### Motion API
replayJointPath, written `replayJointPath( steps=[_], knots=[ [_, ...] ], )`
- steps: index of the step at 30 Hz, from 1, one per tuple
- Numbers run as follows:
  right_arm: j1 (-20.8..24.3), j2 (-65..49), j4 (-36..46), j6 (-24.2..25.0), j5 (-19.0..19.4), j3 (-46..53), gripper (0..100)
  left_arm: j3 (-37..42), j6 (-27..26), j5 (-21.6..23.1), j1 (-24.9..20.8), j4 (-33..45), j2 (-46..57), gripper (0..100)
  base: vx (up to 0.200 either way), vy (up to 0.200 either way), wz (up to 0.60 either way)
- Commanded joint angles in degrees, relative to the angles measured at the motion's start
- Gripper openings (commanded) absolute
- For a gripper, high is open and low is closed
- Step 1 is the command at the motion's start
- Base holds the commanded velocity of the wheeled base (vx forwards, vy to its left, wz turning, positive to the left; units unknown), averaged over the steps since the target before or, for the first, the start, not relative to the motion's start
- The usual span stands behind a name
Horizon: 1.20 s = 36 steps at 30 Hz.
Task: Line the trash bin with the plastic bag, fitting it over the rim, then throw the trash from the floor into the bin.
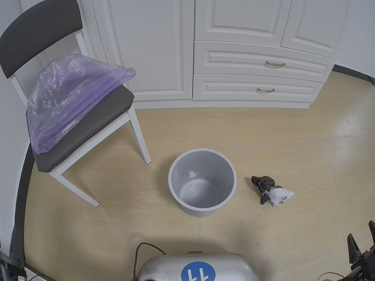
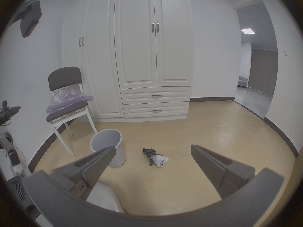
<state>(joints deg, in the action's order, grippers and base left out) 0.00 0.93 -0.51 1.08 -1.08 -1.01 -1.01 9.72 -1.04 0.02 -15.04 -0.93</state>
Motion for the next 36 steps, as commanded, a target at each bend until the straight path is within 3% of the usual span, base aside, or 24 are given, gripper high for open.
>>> replayJointPath(
  steps=[1,5,12,15,22,27,29,31,33,34,36],
  knots=[
    [-0.09,-0.93,0.07,-0.91,-0.41,1.01,100,0.84,0.22,-2.39,-0.02,3.09,0.84,100,0.0,0.0,0.0],
    [-0.09,-0.93,-0.1,-0.56,-0.06,1.01,100,0.92,-3.74,-3.09,-0.02,3.79,0.84,100,0.0,0.0,0.0],
    [-0.09,-0.93,0.07,-0.82,-0.41,1.01,100,0.05,-4.97,-2.57,-0.02,2.65,0.84,100,0.0,0.0,0.0],
    [-0.09,-0.93,-0.02,-2.14,0.03,1.01,100,-1.45,-8.75,-2.04,-0.02,3.44,0.75,100,0.0,0.0,0.0],
    [-0.09,-0.93,-0.1,0.06,-0.23,1.01,100,-1.8,-9.28,-2.3,-0.02,5.81,0.75,100,0.0,0.0,0.0],
    [-0.09,-0.93,0.07,-4.42,0.91,1.01,100,-2.24,-12.79,-2.3,-0.02,8.89,0.84,100,0.0,0.0,0.0],
    [-0.09,-0.93,-0.02,-3.46,1.0,1.01,100,-2.24,-14.9,-2.3,-0.02,9.95,0.75,100,0.0,0.0,0.0],
    [0.0,-0.93,-1.86,1.02,0.56,-1.36,100,-2.42,-14.81,-2.04,-0.02,10.65,0.84,100,0.0,0.0,0.0],
    [0.35,0.13,-2.65,12.19,1.0,-10.06,100,-1.71,-14.9,-2.22,-0.02,10.47,0.84,100,0.0,0.0,0.0],
    [0.35,1.36,-0.81,14.65,0.82,-12.52,100,-1.71,-14.99,-2.22,-0.02,10.65,0.84,100,0.0,0.0,0.0],
    [-0.18,3.2,4.03,9.02,1.08,-13.4,100,-2.24,-15.08,-1.78,-0.02,11.35,0.75,100,0.0,0.0,0.0]
  ],
)
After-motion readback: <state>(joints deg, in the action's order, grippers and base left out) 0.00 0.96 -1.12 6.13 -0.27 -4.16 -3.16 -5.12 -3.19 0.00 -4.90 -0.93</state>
